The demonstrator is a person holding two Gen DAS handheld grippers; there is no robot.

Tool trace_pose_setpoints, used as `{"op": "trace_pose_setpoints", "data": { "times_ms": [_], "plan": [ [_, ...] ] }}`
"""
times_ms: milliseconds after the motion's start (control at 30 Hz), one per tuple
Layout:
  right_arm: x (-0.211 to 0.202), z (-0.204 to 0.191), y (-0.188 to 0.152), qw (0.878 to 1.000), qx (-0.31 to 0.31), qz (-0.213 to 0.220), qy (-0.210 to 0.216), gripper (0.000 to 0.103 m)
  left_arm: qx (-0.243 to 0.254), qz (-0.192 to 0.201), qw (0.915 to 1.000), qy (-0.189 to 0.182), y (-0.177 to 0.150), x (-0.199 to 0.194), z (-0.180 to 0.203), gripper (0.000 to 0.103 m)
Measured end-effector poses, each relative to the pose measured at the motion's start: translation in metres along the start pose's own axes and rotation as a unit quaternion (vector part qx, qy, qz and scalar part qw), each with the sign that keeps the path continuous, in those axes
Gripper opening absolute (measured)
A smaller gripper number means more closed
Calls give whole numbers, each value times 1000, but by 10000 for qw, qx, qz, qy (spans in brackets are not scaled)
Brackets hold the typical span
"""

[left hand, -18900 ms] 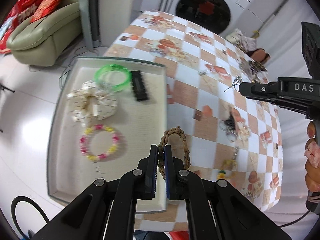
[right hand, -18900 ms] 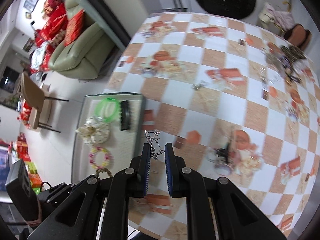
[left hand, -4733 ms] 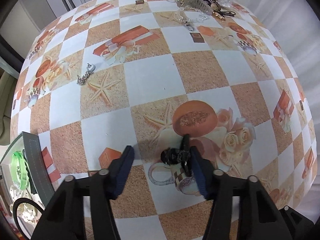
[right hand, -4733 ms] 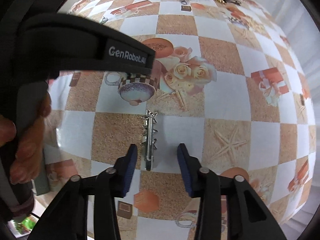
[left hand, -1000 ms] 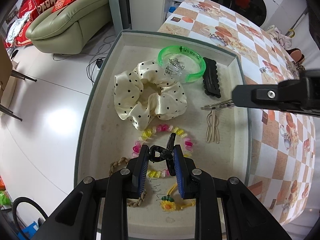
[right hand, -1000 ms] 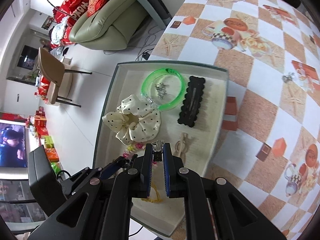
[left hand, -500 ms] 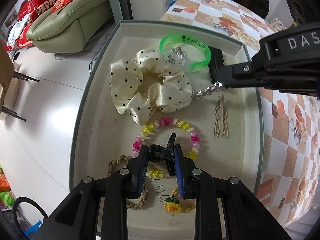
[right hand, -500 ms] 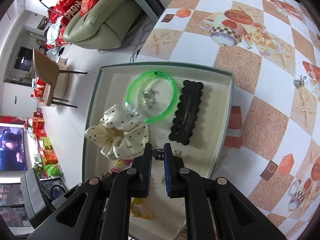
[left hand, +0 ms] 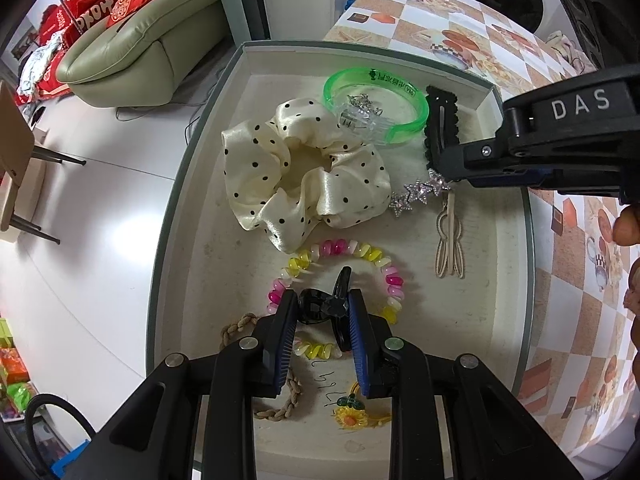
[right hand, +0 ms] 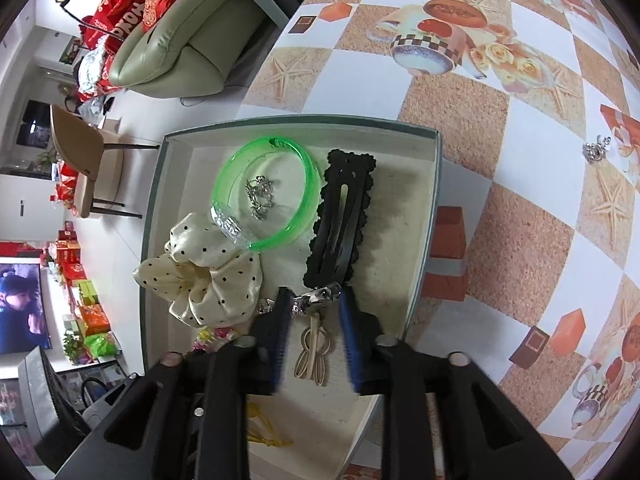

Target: Organize jewelry

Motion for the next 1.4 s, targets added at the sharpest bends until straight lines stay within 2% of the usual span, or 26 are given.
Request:
{"op": "trace_pose_setpoints", "data": {
  "times_ms": [133,167,200,233,300,400,500,567,800,1033,1300,1400],
  "plan": [
    [-4,-4,-2,10000,-21,35,55,47,28,9,10000,55,0,-3,-3,32],
    [-7,-6,-3,9999,-35,53,79,49,26,18,10000,50,0,-4,-4,52],
    [-11,-10,-4,9999,-54,86,100,51,5,59,9999,90,1,-7,-5,89],
    [-16,-12,-4,9998,-78,124,114,53,-32,162,9997,175,1,-13,-7,99],
    [-29,-17,-6,9996,-120,245,121,60,-16,272,9995,168,3,-22,-6,101],
    [-45,-18,-13,9992,-94,367,86,68,-30,228,9997,114,2,-29,-5,101],
    [-59,-16,-23,9988,-141,427,-167,73,-76,230,9997,97,-1,-39,-5,101],
    [-68,-17,-33,9978,-243,470,-408,82,-103,239,9996,113,-4,-45,-7,101],
    [-100,-17,-58,9912,-591,674,-975,82,-114,217,9994,247,-21,-69,-13,101],
    [-130,-29,-78,9830,-870,910,-1337,84,-91,333,9988,359,-29,-98,-21,101],
    [-155,-39,-97,9757,-953,966,-1719,84,-82,444,9987,224,-35,-130,-22,101],
    [-159,-43,-106,9757,-1021,879,-1731,84,-106,444,9989,133,-39,-141,-22,101]
  ]
}}
Point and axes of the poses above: each gripper's, at about its wrist camera, not at the fingertips, and x roughly the way its jaws point, z to its right, y to its top, the point moved 10 cm from there along x, roughly the way its jaws point, and after that the axes turned 6 degrees about -z, right-handed, at the moved point
